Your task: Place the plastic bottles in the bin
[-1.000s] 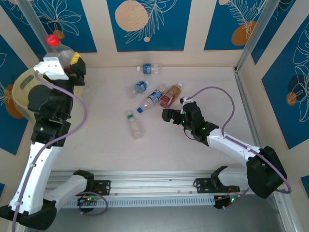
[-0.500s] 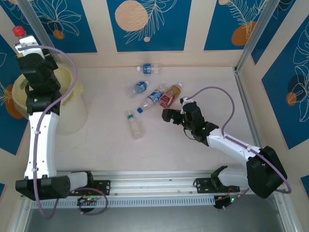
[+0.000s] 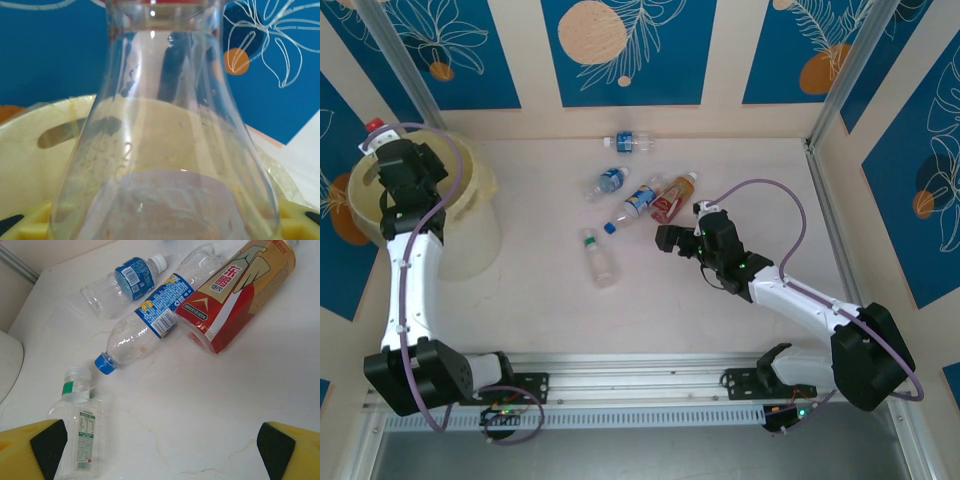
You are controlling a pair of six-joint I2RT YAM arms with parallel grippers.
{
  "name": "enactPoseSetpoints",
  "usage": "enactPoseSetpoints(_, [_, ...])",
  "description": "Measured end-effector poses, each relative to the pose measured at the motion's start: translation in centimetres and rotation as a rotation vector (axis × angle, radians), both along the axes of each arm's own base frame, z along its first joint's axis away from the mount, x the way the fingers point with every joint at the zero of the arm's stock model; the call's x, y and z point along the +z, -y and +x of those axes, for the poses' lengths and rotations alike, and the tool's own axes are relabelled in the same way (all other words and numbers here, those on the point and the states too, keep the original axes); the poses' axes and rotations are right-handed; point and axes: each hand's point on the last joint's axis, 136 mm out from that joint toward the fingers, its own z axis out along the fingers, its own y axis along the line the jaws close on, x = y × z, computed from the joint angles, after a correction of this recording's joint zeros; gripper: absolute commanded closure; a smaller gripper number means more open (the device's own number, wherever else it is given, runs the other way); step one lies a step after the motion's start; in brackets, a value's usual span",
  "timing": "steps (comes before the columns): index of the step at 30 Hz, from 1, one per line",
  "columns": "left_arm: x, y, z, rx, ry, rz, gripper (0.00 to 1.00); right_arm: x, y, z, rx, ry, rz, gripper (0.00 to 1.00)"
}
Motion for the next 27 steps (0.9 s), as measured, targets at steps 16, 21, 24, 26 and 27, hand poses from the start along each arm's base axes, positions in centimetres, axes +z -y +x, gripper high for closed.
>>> enactPoseSetpoints(16, [-4.6,4.7,1.6,-0.282,-0.127,-0.11,0.13,-0.1,0.0,0.0,0.0,-0.001,0.0,0.0])
enactPoseSetpoints(21, [-1.7,5.9,1.1,-0.339,-0.07,-0.111,0.0,-0.6,-0.1,0.1,0.001,-0.012,-0.008,0.0])
enactPoseSetpoints(24, [-0.3,6.1,0.1,-0.337,-0.052,-0.11,0.0,-1.1,-0.2,0.2,0.003,-0.024,-0.014,0.0])
enactPoseSetpoints(26, [0.8,6.1,-0.5,-0.327,-0.038,-0.108,0.0,-1.3,-0.2,0.2,0.004,-0.029,-0.017,0.0])
enactPoseSetpoints(27, [1.5,6.1,-0.7,-0.322,-0.028,-0.108,0.0,-1.4,-0.2,0.2,0.004,-0.031,-0.018,0.0])
